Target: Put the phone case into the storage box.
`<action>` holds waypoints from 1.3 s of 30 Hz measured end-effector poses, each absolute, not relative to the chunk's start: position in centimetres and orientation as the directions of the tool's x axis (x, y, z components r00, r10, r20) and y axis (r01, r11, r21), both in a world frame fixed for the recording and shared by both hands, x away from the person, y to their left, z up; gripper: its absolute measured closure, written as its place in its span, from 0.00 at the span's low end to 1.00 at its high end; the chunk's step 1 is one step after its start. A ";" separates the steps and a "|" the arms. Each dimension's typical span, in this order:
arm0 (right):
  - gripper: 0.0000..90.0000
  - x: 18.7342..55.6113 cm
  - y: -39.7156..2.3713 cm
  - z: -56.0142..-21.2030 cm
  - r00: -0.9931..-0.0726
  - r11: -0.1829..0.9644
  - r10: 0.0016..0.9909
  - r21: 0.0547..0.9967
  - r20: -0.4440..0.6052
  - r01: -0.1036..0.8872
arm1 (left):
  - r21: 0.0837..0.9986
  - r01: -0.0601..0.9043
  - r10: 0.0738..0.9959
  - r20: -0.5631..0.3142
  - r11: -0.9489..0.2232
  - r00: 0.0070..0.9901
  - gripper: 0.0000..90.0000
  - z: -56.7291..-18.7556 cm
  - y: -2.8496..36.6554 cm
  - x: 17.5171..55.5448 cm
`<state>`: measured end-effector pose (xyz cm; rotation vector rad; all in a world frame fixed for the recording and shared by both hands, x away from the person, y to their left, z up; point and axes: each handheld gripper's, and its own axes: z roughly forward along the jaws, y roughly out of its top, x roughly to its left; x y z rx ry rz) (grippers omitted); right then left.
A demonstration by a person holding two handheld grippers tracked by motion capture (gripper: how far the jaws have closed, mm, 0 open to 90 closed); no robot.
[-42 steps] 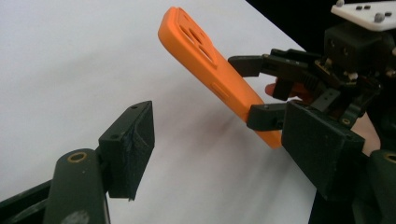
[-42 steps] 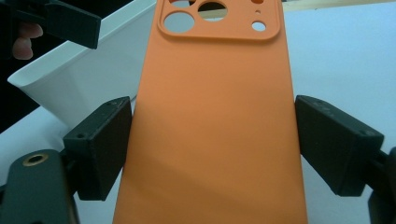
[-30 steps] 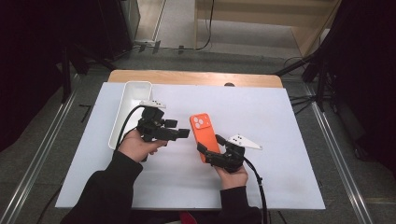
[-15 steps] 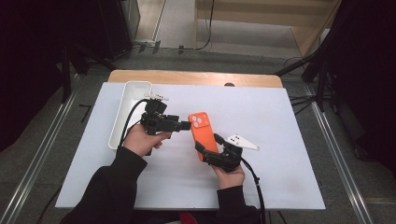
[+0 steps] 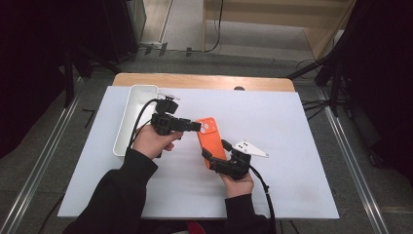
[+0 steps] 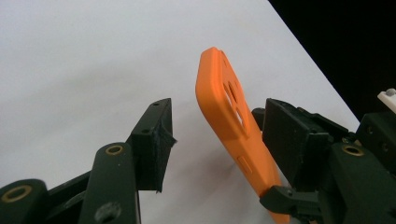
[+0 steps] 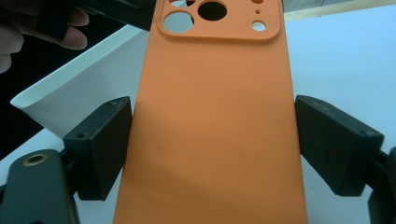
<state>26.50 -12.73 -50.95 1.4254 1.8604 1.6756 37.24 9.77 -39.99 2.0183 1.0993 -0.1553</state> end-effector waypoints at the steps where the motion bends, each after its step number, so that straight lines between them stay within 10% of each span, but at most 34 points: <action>1: 0.15 26.5 -12.7 -51.0 -0.485 -0.147 0.776 0.864 0.402 0.481 | 0.591 0.756 0.651 -0.462 -0.280 0.602 0.48 -40.0 9.7 37.4; 39: 0.15 26.5 -12.1 -51.0 -0.479 -0.187 0.773 0.871 0.416 0.454 | 0.569 0.797 0.658 -0.523 -0.204 0.542 0.79 -40.5 8.7 38.6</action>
